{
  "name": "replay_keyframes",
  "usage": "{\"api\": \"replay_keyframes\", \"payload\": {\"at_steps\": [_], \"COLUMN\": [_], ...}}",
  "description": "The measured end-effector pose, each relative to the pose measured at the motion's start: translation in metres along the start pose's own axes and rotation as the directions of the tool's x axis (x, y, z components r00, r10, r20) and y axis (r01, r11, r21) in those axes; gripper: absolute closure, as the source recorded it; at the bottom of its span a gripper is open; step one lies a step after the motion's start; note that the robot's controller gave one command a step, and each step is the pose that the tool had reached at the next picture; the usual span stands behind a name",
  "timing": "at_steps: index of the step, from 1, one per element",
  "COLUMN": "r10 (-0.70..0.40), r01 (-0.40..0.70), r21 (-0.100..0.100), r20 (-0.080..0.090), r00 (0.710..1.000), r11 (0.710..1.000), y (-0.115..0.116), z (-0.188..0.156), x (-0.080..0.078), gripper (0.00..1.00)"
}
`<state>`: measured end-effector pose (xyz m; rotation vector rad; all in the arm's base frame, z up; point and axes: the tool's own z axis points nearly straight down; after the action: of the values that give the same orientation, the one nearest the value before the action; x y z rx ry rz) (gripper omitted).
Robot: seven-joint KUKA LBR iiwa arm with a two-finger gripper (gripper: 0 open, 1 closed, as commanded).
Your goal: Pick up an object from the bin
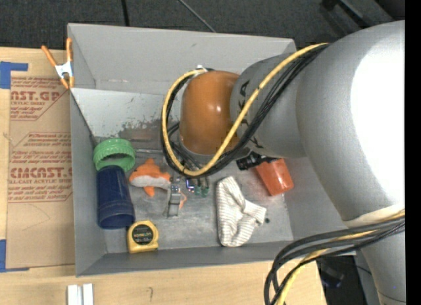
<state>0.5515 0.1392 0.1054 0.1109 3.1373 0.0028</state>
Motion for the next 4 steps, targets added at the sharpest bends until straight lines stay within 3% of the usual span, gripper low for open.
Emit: {"api": "replay_keyframes", "payload": {"at_steps": [1,2,3,4], "r10": [0.004,0.076,0.076,0.067], "r01": [-0.004,-0.076,-0.076,-0.067], "r21": [0.0,-0.001,-0.001,0.005], "r20": [0.0,0.008,0.008,-0.008], "r00": [1.0,0.997,0.997,0.998], "r11": [1.0,0.997,0.997,0.998], "y": [0.002,0.025,0.025,0.012], "z": [0.008,0.033,0.033,-0.014], "x": [-0.003,0.036,0.036,0.04], "gripper": [0.0,1.0,1.0,1.0]}}
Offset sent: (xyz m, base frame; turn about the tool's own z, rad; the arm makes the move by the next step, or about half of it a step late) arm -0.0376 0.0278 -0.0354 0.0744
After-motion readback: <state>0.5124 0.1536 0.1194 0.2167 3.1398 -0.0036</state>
